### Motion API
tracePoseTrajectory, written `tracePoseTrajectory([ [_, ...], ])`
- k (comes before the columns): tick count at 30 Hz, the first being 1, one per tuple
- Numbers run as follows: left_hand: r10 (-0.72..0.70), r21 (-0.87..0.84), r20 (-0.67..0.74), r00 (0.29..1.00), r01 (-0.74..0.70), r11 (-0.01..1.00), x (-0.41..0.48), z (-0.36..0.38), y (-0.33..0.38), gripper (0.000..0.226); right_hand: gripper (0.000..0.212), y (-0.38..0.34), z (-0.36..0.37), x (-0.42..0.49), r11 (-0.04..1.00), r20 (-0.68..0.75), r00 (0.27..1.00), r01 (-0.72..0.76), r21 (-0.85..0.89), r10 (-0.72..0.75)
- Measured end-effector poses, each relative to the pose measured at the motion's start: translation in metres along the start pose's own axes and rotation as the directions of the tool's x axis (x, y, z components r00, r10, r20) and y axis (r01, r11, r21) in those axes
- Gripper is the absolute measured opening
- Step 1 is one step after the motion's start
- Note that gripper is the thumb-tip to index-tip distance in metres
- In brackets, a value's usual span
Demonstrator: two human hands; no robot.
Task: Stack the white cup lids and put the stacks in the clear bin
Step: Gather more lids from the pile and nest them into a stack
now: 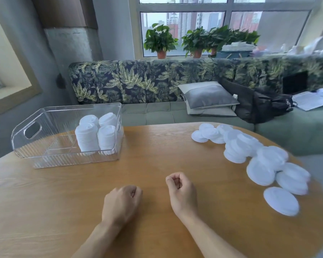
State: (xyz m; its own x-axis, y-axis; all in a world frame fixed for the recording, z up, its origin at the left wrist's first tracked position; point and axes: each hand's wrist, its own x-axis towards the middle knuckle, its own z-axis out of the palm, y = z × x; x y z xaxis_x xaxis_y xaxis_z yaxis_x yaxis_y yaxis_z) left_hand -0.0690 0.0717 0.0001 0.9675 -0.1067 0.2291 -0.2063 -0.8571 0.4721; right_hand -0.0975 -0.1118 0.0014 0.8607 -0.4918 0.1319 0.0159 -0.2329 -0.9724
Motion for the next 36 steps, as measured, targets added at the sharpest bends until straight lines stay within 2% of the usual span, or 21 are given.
tracePoseTrajectory([
  [8,0.221,0.04,0.049,0.974,-0.223,0.974,0.016,0.039,0.068,0.057,0.018,0.015,-0.068,0.038,0.998,-0.09,0.996,-0.004,-0.055,-0.001],
  [11,0.274,0.034,0.079,0.958,-0.277,0.96,0.03,0.055,0.098,0.05,0.017,0.02,-0.09,0.056,0.998,-0.141,0.99,-0.011,-0.066,0.001],
  [16,0.367,-0.091,0.056,0.928,-0.362,0.928,0.06,0.088,0.141,0.026,0.017,0.029,-0.11,0.087,0.999,-0.243,0.97,-0.02,-0.05,0.007],
  [19,0.436,-0.107,0.029,0.899,-0.431,0.896,0.087,0.113,0.159,0.023,0.019,0.033,-0.117,0.105,0.998,-0.302,0.953,-0.012,-0.07,-0.009],
  [26,0.414,-0.189,-0.003,0.91,-0.407,0.894,0.158,0.159,0.196,0.057,0.021,0.041,-0.121,0.134,0.997,-0.378,0.926,-0.015,-0.079,-0.016],
  [30,0.376,-0.262,-0.021,0.926,-0.368,0.892,0.197,0.178,0.214,0.075,0.021,0.045,-0.118,0.137,0.997,-0.371,0.928,0.02,-0.073,-0.046],
  [36,0.337,-0.271,0.0,0.941,-0.325,0.906,0.229,0.198,0.224,0.094,0.021,0.047,-0.116,0.138,0.996,-0.356,0.931,0.055,-0.071,-0.076],
])
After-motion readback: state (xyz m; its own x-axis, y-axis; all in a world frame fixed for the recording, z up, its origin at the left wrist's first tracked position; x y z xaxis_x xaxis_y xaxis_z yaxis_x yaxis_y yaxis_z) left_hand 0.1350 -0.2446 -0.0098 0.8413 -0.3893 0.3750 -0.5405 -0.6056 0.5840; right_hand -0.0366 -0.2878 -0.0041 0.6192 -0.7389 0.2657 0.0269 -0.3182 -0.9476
